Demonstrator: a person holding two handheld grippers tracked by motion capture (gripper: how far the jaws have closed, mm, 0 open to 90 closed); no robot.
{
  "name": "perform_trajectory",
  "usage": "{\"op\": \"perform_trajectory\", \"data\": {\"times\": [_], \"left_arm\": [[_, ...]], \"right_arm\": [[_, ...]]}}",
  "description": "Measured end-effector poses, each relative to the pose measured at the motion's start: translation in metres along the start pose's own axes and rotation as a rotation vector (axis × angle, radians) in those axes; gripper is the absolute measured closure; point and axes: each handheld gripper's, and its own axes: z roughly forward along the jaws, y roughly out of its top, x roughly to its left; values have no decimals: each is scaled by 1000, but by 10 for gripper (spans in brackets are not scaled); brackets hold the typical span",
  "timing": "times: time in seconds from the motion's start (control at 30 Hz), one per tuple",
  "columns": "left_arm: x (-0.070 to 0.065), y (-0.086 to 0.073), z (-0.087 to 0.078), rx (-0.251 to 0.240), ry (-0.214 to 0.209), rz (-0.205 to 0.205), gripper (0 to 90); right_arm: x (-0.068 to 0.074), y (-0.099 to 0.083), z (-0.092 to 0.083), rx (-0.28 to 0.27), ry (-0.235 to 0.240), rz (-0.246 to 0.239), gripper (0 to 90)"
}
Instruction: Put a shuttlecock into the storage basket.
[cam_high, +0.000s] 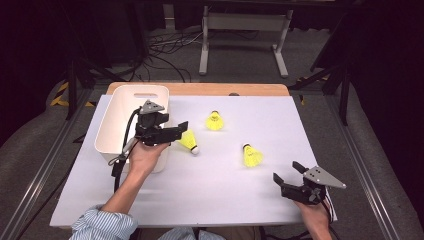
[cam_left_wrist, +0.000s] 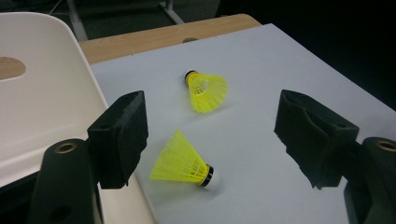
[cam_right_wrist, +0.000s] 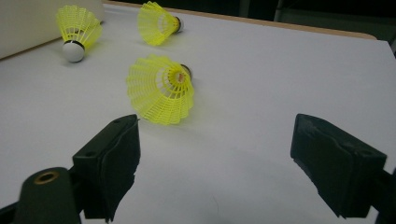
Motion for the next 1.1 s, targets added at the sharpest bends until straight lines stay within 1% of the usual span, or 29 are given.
{"op": "perform_trajectory", "data": {"times": [0.13,0.17,0.27,0.37,0.4,0.43,0.6,1.0,1.1], "left_arm": [[-1,2,2,13,5,-1,262],[-2,3,4,18,12,-8,262],[-2,5,6,36,18,-12,262],[-2,6,8,47,18,-18,260],[-2,7,10,60,21,-20,261],[-2,7,10,60,21,-20,262],[-2,11,13,92,30,-25,268],[-4,20,23,170,44,-21,275],[-5,23,26,191,39,-22,275]], "right_arm": [[0,0,0,0,2,-1,165],[0,0,0,0,2,-1,165],[0,0,0,0,2,-1,164],[0,0,0,0,2,-1,164],[0,0,0,0,2,-2,164],[0,0,0,0,2,-2,164],[0,0,0,2,3,-1,165],[0,0,1,1,7,0,165],[0,0,1,2,7,1,165]]}}
